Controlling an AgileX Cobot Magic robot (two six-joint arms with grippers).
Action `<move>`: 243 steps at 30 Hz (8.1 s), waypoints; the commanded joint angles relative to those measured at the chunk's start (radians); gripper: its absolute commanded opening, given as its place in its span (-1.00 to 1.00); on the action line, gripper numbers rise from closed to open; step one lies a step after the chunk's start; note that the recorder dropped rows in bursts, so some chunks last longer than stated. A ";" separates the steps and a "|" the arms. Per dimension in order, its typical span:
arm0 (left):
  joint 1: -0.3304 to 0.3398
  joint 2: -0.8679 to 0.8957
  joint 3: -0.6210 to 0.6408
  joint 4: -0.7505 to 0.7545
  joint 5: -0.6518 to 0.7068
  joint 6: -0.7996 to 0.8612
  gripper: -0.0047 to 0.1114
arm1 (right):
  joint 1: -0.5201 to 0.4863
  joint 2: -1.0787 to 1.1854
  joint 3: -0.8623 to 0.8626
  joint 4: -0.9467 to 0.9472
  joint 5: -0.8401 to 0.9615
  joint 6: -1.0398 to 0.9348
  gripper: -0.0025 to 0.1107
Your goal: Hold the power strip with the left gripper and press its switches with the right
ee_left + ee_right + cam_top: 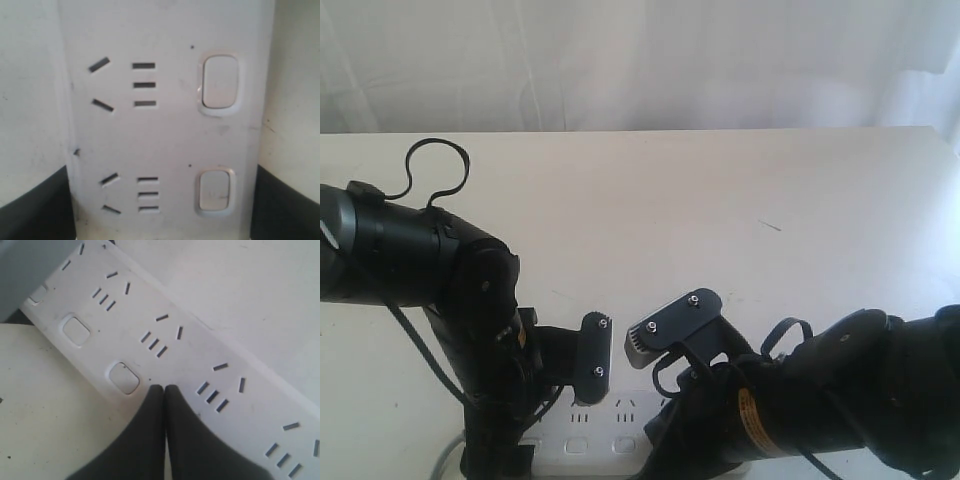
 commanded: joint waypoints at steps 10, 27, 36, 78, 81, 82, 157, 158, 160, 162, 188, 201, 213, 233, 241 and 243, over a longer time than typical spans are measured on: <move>-0.007 0.038 0.018 -0.014 0.026 0.003 -0.92 | -0.001 0.020 0.019 -0.011 0.006 0.053 -0.96; -0.007 0.038 0.018 0.017 0.057 0.006 -0.92 | -0.034 0.022 0.091 -0.081 0.050 0.197 -0.96; -0.007 0.038 0.018 0.080 0.065 0.006 -0.92 | -0.071 -0.003 0.078 -0.081 0.011 0.129 -0.96; -0.007 0.038 0.018 0.152 -0.025 -0.104 -0.92 | -0.071 -0.187 0.135 -0.081 0.053 0.138 -0.96; -0.007 0.038 0.018 0.147 -0.028 -0.104 -0.92 | -0.071 -0.187 0.135 -0.081 0.040 0.138 -0.96; -0.007 0.038 0.018 0.147 -0.028 -0.104 -0.92 | -0.071 -0.187 0.135 -0.081 0.042 0.138 -0.96; -0.007 0.038 0.018 0.143 -0.011 -0.108 -0.92 | -0.071 -0.154 0.118 -0.081 -0.012 0.093 -0.96; -0.007 0.038 0.018 0.143 -0.011 -0.108 -0.92 | -0.071 -0.154 0.118 -0.081 -0.012 0.093 -0.96; -0.007 0.038 0.018 0.142 -0.007 -0.108 -0.92 | -0.071 -0.154 0.120 -0.081 -0.012 0.093 -0.96; -0.007 0.038 0.018 0.142 -0.005 -0.108 -0.92 | -0.071 -0.154 0.129 -0.081 0.006 0.093 -0.96; -0.007 0.038 0.018 0.141 -0.003 -0.108 -0.92 | -0.071 -0.168 0.106 -0.081 -0.021 0.083 -0.96; -0.007 0.038 0.018 0.141 -0.003 -0.108 -0.92 | -0.071 -0.166 0.132 -0.081 0.024 0.087 -0.96; -0.007 0.038 0.018 0.141 -0.003 -0.108 -0.92 | -0.071 -0.026 0.130 -0.081 0.005 0.087 -0.96; -0.007 0.038 0.018 0.141 -0.003 -0.106 -0.92 | -0.071 -0.328 0.088 -0.081 -0.043 0.057 -0.96; -0.007 0.038 0.018 0.148 -0.042 -0.104 -0.92 | -0.071 -0.729 0.084 -0.081 0.236 0.057 -0.96; -0.007 0.038 0.018 0.163 -0.056 -0.104 -0.92 | -0.071 -0.769 0.084 -0.081 0.281 0.057 -0.96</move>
